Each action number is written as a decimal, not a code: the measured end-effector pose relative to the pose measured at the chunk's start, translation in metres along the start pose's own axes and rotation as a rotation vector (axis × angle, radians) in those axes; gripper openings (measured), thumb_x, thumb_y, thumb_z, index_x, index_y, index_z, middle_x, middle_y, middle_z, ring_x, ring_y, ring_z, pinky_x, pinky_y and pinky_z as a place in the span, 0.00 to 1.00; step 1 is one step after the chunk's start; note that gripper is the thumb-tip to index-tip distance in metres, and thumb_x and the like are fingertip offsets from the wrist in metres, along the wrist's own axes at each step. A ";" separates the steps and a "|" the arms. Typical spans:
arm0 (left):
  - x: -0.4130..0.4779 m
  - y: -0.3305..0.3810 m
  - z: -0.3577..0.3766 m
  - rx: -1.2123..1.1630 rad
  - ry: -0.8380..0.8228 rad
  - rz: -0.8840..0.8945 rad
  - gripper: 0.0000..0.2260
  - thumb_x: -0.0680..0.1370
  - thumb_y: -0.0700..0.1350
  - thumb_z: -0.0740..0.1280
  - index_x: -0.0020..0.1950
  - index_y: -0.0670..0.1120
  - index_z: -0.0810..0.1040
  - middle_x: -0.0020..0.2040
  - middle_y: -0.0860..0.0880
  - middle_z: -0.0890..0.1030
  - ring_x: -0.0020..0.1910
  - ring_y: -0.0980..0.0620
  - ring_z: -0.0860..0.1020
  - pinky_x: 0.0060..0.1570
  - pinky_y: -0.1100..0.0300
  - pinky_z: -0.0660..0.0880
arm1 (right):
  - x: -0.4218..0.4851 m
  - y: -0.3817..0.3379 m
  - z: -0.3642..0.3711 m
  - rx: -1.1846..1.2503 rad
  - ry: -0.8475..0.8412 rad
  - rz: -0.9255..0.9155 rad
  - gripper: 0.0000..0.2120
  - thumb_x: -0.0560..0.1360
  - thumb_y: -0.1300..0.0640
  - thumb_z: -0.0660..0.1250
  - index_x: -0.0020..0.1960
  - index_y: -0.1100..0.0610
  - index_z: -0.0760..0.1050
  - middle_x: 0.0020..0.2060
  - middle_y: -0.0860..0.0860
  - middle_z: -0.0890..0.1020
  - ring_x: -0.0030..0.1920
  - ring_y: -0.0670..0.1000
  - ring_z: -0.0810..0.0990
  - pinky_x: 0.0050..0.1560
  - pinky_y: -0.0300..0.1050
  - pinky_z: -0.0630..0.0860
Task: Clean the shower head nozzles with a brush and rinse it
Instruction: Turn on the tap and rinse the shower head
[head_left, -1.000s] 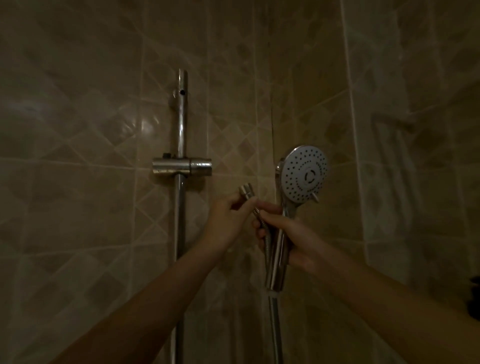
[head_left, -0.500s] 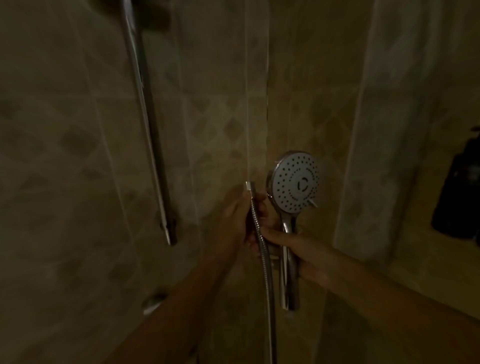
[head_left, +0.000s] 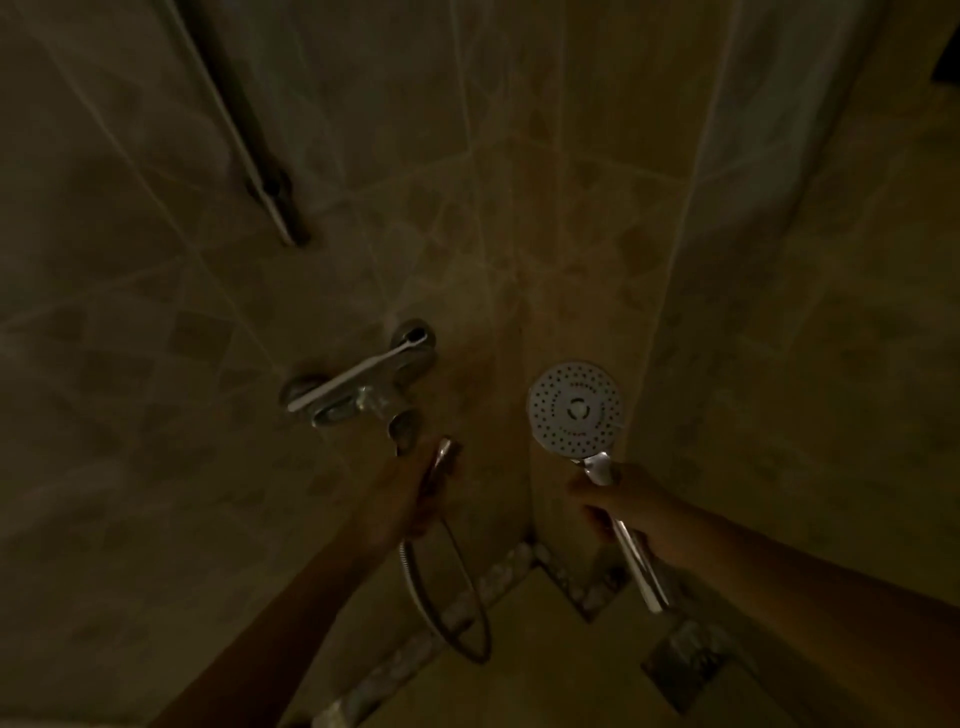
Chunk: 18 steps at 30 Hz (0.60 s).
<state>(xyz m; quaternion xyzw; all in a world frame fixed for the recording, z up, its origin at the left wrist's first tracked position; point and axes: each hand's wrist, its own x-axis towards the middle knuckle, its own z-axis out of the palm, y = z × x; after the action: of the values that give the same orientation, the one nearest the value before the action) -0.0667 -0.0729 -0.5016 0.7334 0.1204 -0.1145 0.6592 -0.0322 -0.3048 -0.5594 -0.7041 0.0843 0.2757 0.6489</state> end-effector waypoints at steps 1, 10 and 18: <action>0.002 -0.012 -0.007 0.094 -0.005 -0.041 0.19 0.80 0.54 0.53 0.36 0.45 0.72 0.21 0.53 0.68 0.18 0.58 0.64 0.21 0.68 0.60 | 0.002 0.010 0.005 0.006 0.015 0.024 0.10 0.73 0.63 0.69 0.34 0.62 0.72 0.18 0.51 0.73 0.19 0.47 0.70 0.22 0.37 0.67; 0.036 -0.049 -0.053 0.692 0.122 0.014 0.16 0.82 0.49 0.53 0.43 0.42 0.74 0.36 0.48 0.73 0.31 0.52 0.70 0.31 0.61 0.66 | 0.023 0.054 0.043 0.044 0.068 0.143 0.10 0.76 0.55 0.66 0.38 0.59 0.72 0.26 0.54 0.73 0.25 0.49 0.71 0.25 0.38 0.69; 0.084 -0.055 -0.056 0.816 0.178 0.098 0.19 0.78 0.55 0.59 0.57 0.40 0.73 0.48 0.46 0.77 0.51 0.44 0.78 0.51 0.54 0.72 | 0.063 0.083 0.054 -0.027 0.038 0.193 0.14 0.78 0.50 0.63 0.38 0.57 0.74 0.25 0.51 0.76 0.20 0.43 0.74 0.24 0.35 0.69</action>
<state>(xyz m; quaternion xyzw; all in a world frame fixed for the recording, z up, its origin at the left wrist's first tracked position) -0.0051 -0.0096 -0.5752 0.9462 0.0866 -0.0573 0.3065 -0.0346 -0.2495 -0.6630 -0.7065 0.1601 0.3247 0.6081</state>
